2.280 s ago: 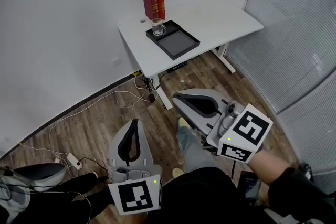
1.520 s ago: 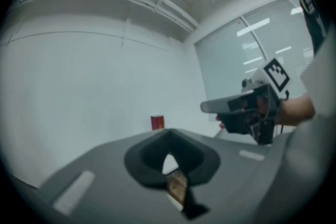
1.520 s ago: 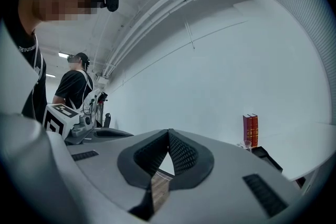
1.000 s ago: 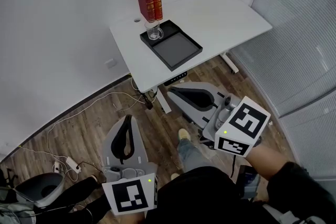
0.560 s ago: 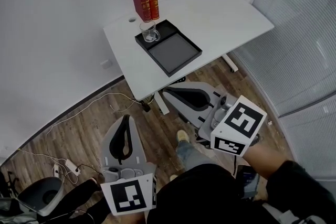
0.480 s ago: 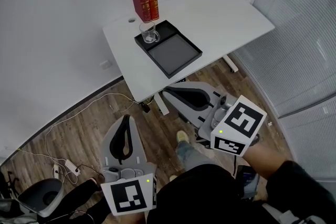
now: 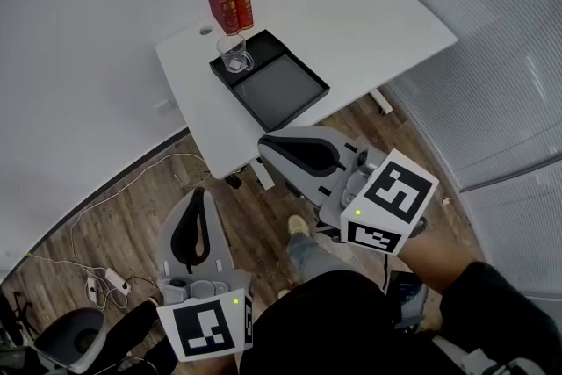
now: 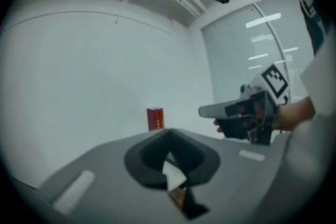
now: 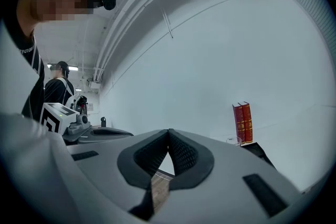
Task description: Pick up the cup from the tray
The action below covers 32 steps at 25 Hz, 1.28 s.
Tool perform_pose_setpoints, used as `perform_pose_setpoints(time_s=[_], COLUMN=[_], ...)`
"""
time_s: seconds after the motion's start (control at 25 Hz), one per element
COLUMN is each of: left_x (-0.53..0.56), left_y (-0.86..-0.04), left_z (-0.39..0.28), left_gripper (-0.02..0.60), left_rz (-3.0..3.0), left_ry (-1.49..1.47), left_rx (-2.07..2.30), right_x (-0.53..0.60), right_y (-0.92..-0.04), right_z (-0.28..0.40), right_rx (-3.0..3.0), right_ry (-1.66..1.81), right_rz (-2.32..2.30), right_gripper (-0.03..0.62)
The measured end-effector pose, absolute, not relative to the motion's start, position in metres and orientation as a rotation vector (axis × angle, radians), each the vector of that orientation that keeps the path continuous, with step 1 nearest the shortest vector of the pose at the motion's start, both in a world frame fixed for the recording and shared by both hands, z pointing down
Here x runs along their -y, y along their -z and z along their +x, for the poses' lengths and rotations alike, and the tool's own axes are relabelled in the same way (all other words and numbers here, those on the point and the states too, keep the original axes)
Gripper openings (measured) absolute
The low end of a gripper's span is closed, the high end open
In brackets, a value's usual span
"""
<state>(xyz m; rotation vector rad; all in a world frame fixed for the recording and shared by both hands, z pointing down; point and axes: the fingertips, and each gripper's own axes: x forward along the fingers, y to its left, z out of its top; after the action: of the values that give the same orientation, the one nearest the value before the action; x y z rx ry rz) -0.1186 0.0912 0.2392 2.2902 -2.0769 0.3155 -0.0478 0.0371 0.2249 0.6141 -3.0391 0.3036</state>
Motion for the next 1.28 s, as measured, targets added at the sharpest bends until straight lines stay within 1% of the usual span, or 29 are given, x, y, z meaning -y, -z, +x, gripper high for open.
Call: perform_pose_setpoints(time_s=[0.4, 1.28], left_x=[-0.062, -0.001], left_y=[-0.239, -0.244], left_z=[-0.104, -0.102], left_gripper=[0.002, 0.002], left_rz=[2.269, 2.241], left_ry=[-0.313, -0.387], left_rx=[2.069, 2.079], right_x=[-0.009, 0.053], right_y=[-0.226, -0.237], right_z=[-0.033, -0.035], right_rx=[3.042, 3.044], right_ry=[-0.338, -0.414], right_rz=[0.617, 0.555], right_gripper=[0.014, 0.014])
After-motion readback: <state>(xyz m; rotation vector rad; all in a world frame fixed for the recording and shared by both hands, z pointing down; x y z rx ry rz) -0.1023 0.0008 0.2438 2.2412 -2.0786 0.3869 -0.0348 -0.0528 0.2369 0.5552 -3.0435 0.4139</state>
